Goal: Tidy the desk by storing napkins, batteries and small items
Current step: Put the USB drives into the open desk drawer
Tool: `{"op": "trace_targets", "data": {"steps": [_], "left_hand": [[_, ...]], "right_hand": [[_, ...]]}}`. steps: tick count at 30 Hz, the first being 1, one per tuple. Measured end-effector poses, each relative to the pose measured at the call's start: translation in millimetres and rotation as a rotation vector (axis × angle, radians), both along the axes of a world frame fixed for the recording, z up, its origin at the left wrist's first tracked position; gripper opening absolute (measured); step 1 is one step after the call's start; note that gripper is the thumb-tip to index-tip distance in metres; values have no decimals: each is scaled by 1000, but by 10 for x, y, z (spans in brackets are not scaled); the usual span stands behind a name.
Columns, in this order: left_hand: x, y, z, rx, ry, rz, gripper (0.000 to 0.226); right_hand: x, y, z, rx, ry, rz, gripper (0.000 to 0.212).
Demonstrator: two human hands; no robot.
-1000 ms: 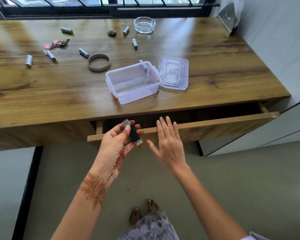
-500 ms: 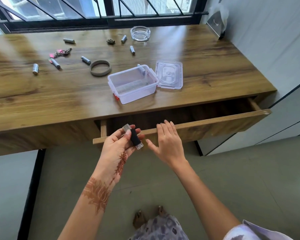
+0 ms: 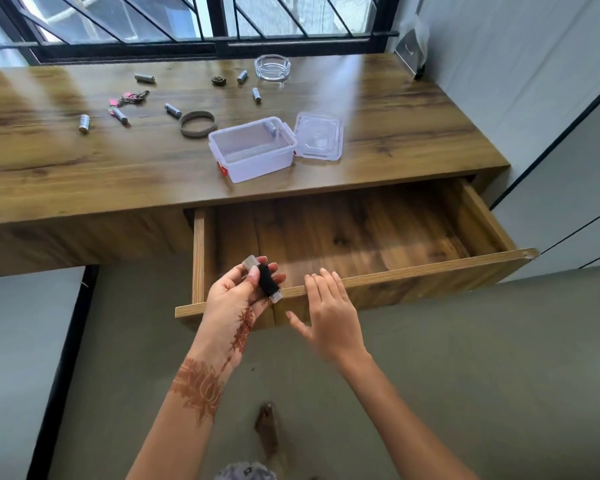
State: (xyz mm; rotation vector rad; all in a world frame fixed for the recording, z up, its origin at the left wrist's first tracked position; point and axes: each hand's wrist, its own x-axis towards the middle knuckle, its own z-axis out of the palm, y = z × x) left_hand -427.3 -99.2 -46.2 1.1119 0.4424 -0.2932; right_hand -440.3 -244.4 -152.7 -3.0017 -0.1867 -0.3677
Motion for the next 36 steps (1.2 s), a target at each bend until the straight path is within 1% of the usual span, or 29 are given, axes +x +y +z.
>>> {"op": "trace_targets", "data": {"steps": [7, 11, 15, 19, 21, 22, 23, 26, 27, 29, 32, 34, 36], "left_hand": [[-612, -108, -6, -9, -11, 21, 21], [-832, -146, -26, -10, 1, 47, 20], [-978, -187, -30, -19, -2, 47, 20], [-1051, -224, -21, -20, -11, 50, 21], [-1060, -243, -8, -25, -8, 57, 22], [-1053, -250, -2, -24, -10, 56, 22], [-1039, -259, 8, -16, -12, 50, 22], [-959, -307, 29, 44, -19, 32, 23], [-907, -336, 26, 77, -20, 24, 22], [-785, -414, 10, 146, -18, -3, 20], [-472, -577, -83, 205, -17, -41, 20], [-232, -673, -173, 227, -5, -50, 24], [7, -720, -287, 231, 33, -45, 25]], "right_hand": [[-706, -27, -57, -18, -9, 15, 76], [-1007, -53, -87, -6, -32, 46, 76], [-1052, -56, -45, 2, -22, 46, 77], [-1021, -78, 19, 51, 57, 65, 77], [-1039, -86, 72, 65, 103, 77, 74], [-1040, -88, 117, 109, 108, 83, 69], [-1022, -95, 177, 233, 116, 81, 64], [-918, -144, 489, 808, 228, -21, 50], [-859, -178, 585, 933, 217, -52, 46], [-734, -234, 748, 1058, 199, -48, 40], [-452, -293, 813, 1132, 276, 8, 36], [-236, -320, 750, 1160, 297, -20, 34], [-5, -333, 624, 1194, 331, -102, 30]]}}
